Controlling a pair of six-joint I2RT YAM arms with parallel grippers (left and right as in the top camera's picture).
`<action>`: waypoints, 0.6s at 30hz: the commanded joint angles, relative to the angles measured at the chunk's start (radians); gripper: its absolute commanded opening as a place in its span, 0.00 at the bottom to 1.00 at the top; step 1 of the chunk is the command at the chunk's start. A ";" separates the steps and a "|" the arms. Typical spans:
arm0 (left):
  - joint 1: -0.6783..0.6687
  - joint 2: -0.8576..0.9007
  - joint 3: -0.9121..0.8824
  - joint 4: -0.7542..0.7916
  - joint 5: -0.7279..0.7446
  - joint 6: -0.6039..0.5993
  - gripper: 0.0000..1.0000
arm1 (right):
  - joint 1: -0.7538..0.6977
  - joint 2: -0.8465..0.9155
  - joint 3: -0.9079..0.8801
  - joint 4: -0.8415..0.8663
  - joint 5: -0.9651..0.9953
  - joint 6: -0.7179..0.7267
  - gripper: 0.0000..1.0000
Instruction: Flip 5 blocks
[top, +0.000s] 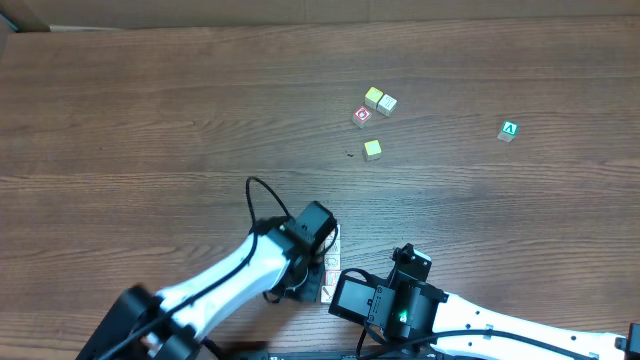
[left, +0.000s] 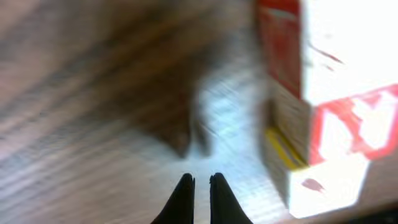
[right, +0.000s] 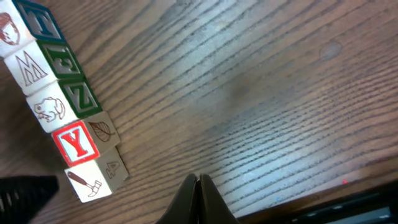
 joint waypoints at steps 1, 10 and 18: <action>-0.037 -0.083 -0.042 0.021 0.048 -0.047 0.04 | -0.005 -0.011 -0.005 0.011 0.045 0.011 0.04; -0.056 -0.109 -0.055 0.024 0.066 -0.082 0.04 | -0.005 -0.011 -0.005 0.017 0.050 0.013 0.04; -0.056 -0.109 -0.055 0.027 0.092 -0.082 0.04 | -0.005 -0.011 -0.005 0.017 0.050 0.018 0.04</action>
